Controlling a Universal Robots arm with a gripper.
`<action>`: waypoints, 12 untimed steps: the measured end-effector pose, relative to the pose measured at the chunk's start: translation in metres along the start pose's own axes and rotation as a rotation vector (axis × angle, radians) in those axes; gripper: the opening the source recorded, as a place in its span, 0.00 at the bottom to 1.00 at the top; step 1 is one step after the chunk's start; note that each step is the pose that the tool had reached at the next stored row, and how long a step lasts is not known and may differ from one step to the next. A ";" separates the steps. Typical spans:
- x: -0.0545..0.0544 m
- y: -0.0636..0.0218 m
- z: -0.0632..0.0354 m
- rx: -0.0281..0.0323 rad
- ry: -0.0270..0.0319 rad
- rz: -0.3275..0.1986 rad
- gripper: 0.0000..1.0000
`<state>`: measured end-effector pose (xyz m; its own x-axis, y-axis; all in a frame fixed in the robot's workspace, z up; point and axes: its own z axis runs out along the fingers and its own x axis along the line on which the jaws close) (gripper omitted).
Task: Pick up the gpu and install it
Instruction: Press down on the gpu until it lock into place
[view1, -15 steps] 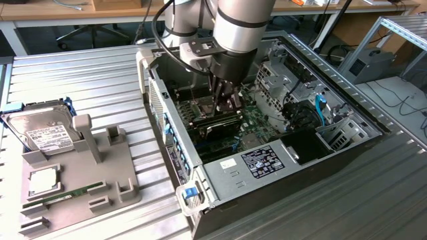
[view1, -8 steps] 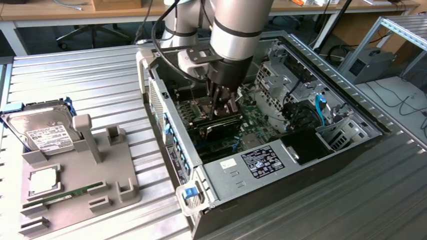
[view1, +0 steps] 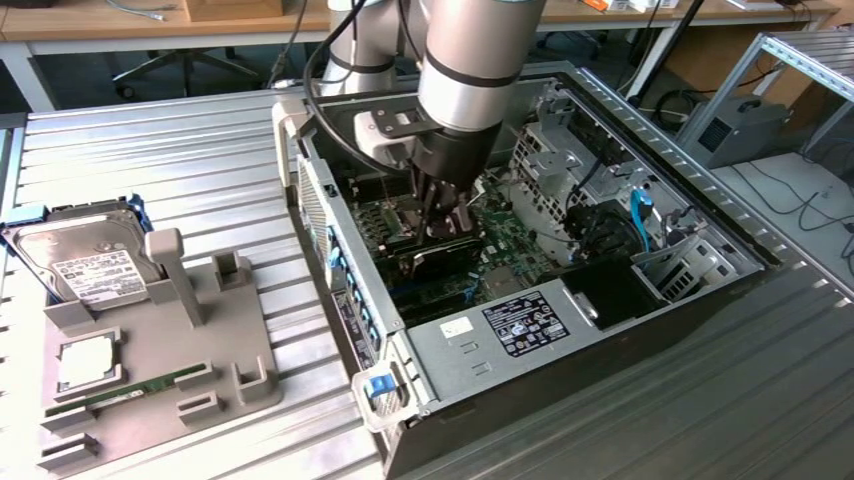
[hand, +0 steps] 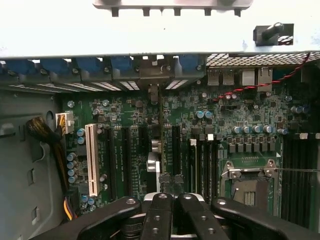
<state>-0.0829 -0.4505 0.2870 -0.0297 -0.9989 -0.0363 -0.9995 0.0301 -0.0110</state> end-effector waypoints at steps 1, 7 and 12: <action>0.000 0.0001 0.0014 0.0000 0.0000 0.000 0.11; -0.001 0.0003 0.0035 -0.0001 0.0002 0.000 0.11; 0.000 0.0004 0.0069 -0.0001 0.0001 0.000 0.11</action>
<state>-0.0832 -0.4498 0.2801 -0.0297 -0.9989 -0.0362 -0.9995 0.0301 -0.0109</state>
